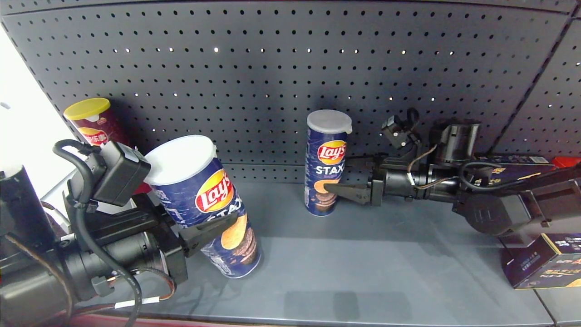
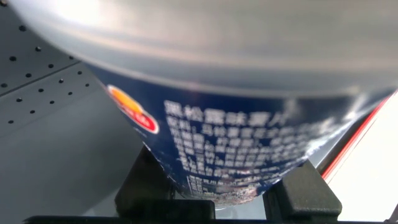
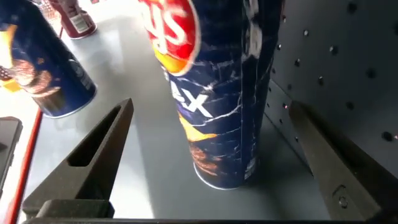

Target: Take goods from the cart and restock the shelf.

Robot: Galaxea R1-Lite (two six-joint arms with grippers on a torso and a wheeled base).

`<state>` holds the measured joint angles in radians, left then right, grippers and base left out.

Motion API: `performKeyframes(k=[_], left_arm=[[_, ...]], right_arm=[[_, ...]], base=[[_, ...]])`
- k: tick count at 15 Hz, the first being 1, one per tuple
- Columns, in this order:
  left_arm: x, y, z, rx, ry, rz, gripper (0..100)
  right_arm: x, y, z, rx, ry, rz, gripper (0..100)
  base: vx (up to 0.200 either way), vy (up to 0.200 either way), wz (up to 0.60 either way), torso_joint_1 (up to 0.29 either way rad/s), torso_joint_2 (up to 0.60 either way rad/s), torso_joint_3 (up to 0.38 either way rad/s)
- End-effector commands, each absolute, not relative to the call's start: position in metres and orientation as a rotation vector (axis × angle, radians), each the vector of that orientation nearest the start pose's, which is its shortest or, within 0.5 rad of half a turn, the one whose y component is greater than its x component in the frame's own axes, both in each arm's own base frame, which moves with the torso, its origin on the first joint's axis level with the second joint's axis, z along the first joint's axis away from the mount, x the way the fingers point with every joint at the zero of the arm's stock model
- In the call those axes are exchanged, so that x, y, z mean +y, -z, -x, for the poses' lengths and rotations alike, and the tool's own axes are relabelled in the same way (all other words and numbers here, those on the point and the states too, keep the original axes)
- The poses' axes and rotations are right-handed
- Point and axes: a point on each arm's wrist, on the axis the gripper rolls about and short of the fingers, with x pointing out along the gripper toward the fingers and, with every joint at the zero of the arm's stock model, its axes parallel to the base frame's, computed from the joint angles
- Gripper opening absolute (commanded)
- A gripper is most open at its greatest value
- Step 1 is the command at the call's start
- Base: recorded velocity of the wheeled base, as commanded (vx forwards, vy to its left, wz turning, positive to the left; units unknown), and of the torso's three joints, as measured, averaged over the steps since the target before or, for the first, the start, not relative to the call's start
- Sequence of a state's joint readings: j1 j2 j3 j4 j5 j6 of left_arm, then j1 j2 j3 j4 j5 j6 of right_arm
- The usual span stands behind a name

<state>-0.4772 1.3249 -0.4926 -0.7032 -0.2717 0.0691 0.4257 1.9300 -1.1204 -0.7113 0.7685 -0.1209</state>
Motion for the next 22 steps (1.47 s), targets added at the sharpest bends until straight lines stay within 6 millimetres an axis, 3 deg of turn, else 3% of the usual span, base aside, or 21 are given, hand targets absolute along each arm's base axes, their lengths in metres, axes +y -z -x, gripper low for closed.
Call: performKeyframes(k=[1, 12, 13, 18, 22], left_arm=[[-0.098, -0.199, -0.176, 0.108, 0.752, -0.080, 0], [-0.097, -0.197, -0.176, 0.113, 0.755, -0.080, 0], [-0.097, -0.197, -0.176, 0.115, 0.755, -0.080, 0], [-0.097, -0.197, -0.176, 0.115, 0.754, -0.080, 0], [-0.098, -0.197, -0.176, 0.113, 0.758, -0.080, 0]], right_arm=[[0.180, -0.187, -0.343, 0.051, -1.215, 0.085, 100], [0.197, -0.163, -0.366, 0.071, -1.221, 0.084, 100], [0.198, -0.162, -0.367, 0.068, -1.221, 0.084, 0], [0.197, -0.162, -0.364, 0.053, -1.215, 0.086, 0], [0.181, -0.194, -0.332, 0.006, -1.191, 0.095, 0]], base=[[0.000, 0.000, 0.00, 0.000, 0.00, 0.000], [0.000, 0.000, 0.00, 0.000, 0.00, 0.000], [0.000, 0.000, 0.00, 0.000, 0.00, 0.000], [0.000, 0.000, 0.00, 0.000, 0.00, 0.000], [0.000, 0.000, 0.00, 0.000, 0.00, 0.000]])
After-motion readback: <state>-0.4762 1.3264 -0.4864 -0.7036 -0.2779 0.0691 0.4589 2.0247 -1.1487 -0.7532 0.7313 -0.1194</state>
